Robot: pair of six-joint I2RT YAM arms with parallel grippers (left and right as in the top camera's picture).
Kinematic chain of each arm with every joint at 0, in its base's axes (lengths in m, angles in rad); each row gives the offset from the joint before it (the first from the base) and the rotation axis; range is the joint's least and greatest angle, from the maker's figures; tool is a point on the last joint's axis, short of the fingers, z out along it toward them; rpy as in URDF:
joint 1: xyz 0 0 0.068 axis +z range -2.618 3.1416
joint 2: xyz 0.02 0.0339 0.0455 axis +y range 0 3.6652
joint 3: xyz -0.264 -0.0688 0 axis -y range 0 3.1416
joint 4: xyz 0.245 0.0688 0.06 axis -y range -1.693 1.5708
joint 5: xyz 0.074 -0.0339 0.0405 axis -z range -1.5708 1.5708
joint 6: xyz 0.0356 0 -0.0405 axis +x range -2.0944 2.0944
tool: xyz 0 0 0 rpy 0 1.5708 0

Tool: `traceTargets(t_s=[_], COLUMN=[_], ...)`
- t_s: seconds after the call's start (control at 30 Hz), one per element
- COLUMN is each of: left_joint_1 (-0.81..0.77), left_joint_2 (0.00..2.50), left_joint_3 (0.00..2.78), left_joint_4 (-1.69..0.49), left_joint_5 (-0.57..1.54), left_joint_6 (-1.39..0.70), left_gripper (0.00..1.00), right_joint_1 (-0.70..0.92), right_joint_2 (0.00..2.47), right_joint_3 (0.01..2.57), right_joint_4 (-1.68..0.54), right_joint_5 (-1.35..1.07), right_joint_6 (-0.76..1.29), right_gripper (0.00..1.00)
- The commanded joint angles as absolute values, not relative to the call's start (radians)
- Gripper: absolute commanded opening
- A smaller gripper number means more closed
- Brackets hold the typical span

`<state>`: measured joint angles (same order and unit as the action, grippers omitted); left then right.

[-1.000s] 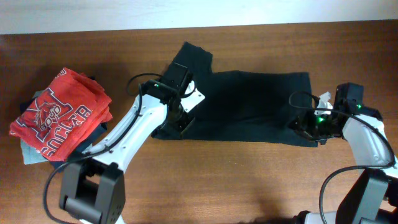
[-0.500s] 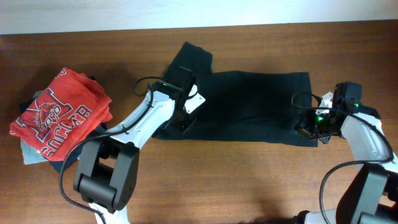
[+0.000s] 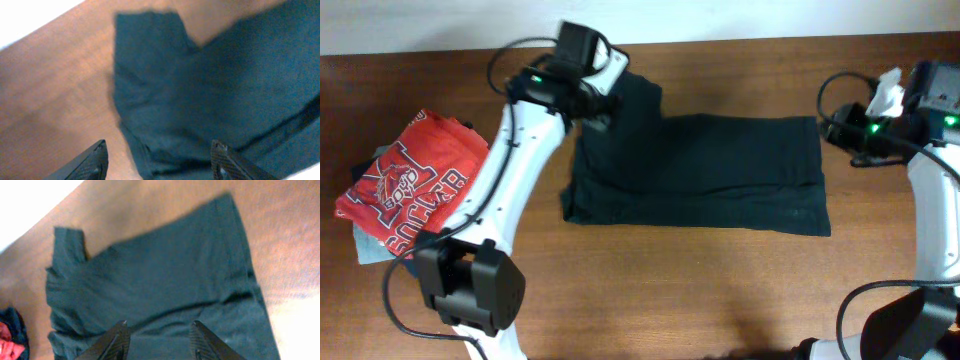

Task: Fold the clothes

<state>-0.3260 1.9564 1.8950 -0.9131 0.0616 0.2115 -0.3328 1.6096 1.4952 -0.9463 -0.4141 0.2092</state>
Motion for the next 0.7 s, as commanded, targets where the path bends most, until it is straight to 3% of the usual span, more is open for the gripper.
traceTargets(t_s=[0.0, 0.43, 0.67], left_joint_1=[-0.273, -0.243, -0.246], left_joint_2=[2.015, 2.286, 2.389], left_joint_3=[1.924, 1.924, 1.924], left_joint_4=[-0.867, -0.450, -0.257], left_joint_5=[0.189, 0.294, 0.286], left_joint_6=[0.196, 0.142, 0.143], left_gripper=[0.66, 0.65, 0.53], right_joint_1=[-0.327, -0.328, -0.328], right_joint_2=[1.614, 1.728, 1.742], right_joint_3=[1.531, 1.531, 1.530], right_joint_4=[-0.918, -0.854, -0.883], right_joint_5=[-0.354, -0.332, -0.331], right_joint_6=[0.204, 0.217, 0.217], right_gripper=[0.45, 0.50, 0.50])
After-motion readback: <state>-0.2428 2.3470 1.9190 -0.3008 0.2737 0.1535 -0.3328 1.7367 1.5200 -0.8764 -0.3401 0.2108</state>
